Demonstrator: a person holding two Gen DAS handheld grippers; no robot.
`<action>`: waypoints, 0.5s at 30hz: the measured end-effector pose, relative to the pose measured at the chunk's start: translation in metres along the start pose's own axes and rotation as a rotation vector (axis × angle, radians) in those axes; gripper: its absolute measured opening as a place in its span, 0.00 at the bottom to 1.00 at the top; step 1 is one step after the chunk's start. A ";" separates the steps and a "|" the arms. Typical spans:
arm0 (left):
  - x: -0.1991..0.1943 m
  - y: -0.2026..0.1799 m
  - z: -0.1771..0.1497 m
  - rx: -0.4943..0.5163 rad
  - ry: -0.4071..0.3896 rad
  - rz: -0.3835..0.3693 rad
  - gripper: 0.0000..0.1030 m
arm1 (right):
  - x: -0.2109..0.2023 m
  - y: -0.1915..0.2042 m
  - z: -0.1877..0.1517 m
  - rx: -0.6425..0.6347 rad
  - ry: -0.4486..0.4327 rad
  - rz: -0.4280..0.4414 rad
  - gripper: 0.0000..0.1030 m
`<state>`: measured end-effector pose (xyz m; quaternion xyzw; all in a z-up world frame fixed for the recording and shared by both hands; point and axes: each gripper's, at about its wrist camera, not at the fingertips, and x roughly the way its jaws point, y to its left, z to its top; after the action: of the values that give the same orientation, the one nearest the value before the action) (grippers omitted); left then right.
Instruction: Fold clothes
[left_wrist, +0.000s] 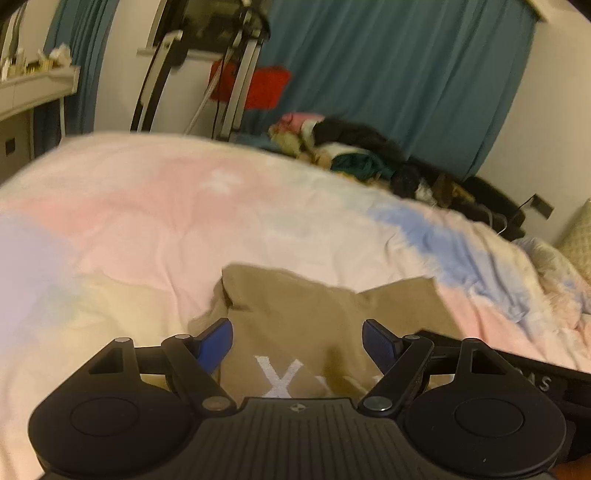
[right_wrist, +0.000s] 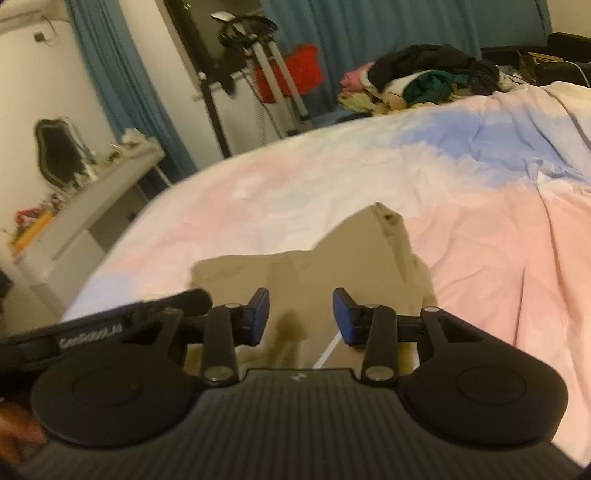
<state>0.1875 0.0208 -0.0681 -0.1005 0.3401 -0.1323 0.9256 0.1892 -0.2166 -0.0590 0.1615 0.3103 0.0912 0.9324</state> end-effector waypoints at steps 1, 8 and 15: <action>0.010 0.000 -0.001 0.010 0.017 0.017 0.77 | 0.009 -0.003 0.001 -0.010 0.002 -0.016 0.37; 0.030 0.003 -0.008 0.037 0.049 0.061 0.75 | 0.029 -0.006 -0.005 -0.010 -0.010 -0.048 0.37; -0.013 -0.003 -0.014 0.055 0.014 0.055 0.75 | -0.034 0.011 -0.011 -0.041 -0.069 -0.034 0.39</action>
<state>0.1680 0.0208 -0.0698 -0.0645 0.3453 -0.1167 0.9290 0.1552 -0.2132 -0.0449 0.1403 0.2788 0.0760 0.9470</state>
